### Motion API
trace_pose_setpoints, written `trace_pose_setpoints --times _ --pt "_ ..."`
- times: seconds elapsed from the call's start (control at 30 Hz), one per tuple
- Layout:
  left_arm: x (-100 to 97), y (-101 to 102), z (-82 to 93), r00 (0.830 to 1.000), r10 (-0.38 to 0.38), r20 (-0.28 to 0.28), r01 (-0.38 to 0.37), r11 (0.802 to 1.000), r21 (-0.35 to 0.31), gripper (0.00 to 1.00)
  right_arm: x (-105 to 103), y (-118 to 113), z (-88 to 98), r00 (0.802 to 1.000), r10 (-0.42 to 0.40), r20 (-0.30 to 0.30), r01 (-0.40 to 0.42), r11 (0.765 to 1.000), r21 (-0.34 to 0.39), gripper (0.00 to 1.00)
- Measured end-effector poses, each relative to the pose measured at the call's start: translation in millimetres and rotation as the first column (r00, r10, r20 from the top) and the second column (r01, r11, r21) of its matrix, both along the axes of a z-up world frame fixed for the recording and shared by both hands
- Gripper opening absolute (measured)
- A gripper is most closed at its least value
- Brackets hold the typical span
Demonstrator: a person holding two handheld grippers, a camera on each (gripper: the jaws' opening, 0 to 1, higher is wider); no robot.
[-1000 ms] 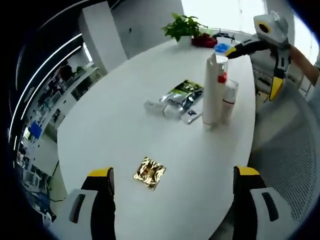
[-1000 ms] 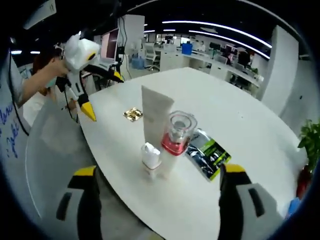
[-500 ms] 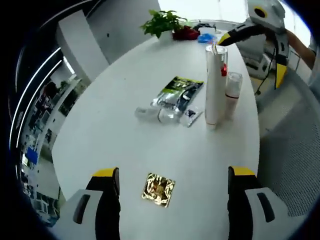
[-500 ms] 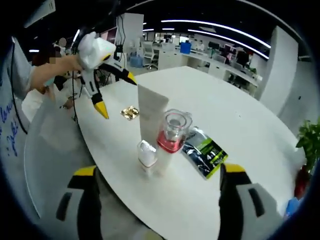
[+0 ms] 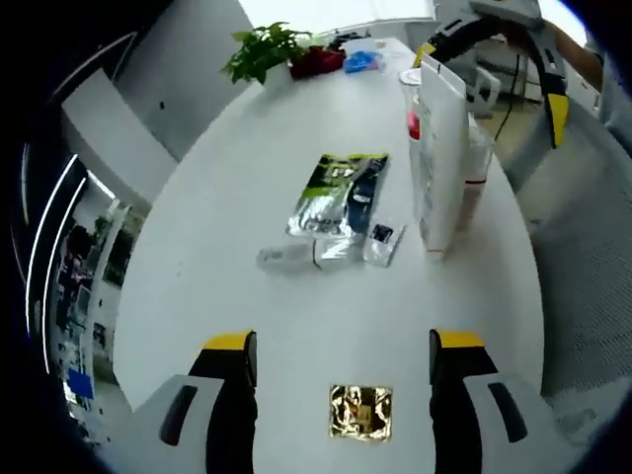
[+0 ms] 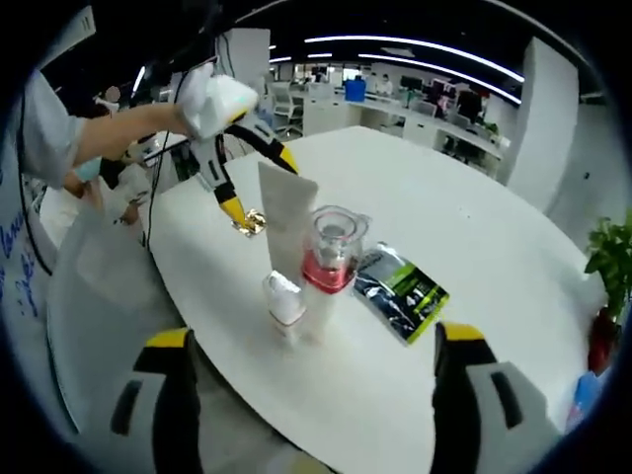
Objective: Arrange the skincare products in the storage area until every visible bottle or jar stands upright without overlapping.
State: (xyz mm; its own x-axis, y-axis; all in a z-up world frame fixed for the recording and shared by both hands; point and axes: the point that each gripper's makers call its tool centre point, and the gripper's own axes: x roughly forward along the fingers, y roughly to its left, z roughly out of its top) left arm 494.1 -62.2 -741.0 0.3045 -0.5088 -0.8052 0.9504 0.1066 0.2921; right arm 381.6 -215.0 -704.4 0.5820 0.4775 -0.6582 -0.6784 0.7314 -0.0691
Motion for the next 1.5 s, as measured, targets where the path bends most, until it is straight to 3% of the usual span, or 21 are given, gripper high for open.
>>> trace_pose_setpoints --times 0.27,0.5,0.77,0.87,0.97,1.0,1.03,1.17,1.37,1.43,1.5 --pt "13.8 -20 -3.6 0.985 -0.163 0.06 0.16 0.986 0.054 0.63 -1 -5 -5.0 1.0 -0.012 -0.01 0.012 1.0 -0.008 1.0" --pt "24.9 -31 -7.6 0.966 -0.242 0.087 0.234 0.968 0.091 0.57 -1 -8 -9.1 0.999 -0.026 -0.02 0.026 1.0 -0.01 1.0" --pt "35.2 -48 -12.3 0.915 -0.382 0.129 0.362 0.919 0.152 0.53 -2 -11 -14.9 0.998 -0.041 -0.038 0.041 0.999 -0.012 1.0" --pt "36.2 -56 -16.6 0.884 -0.449 0.134 0.424 0.888 0.175 0.49 -3 -12 -17.5 0.998 -0.048 -0.043 0.048 0.999 -0.012 1.0" --pt "35.8 -61 -22.2 0.866 -0.487 0.117 0.461 0.866 0.192 0.49 -5 -11 -21.3 0.997 -0.048 -0.056 0.047 0.999 -0.011 1.0" --pt "36.9 -62 -24.3 0.847 -0.517 0.121 0.486 0.847 0.216 0.49 -6 -10 -21.9 0.997 -0.045 -0.061 0.044 0.999 -0.009 1.0" --pt "37.6 -62 -25.1 0.846 -0.519 0.122 0.487 0.845 0.222 0.49 -7 -10 -22.2 0.997 -0.047 -0.063 0.047 0.999 -0.005 1.0" --pt "37.2 -69 -32.4 0.801 -0.589 0.109 0.555 0.798 0.234 0.49 -7 -13 -24.7 0.995 -0.063 -0.071 0.063 0.998 -0.004 1.0" --pt "35.5 -78 -43.3 0.686 -0.722 0.088 0.671 0.675 0.308 0.47 -10 -16 -29.0 0.993 -0.083 -0.087 0.083 0.997 -0.005 1.0" --pt "37.6 -80 -44.8 0.667 -0.74 0.089 0.685 0.655 0.318 0.48 -12 -16 -30.5 0.992 -0.087 -0.094 0.087 0.996 -0.003 1.0" --pt "38.7 -82 -50.8 0.639 -0.766 0.067 0.713 0.623 0.323 0.45 -13 -15 -32.0 0.99 -0.095 -0.101 0.095 0.995 0.0 1.0"
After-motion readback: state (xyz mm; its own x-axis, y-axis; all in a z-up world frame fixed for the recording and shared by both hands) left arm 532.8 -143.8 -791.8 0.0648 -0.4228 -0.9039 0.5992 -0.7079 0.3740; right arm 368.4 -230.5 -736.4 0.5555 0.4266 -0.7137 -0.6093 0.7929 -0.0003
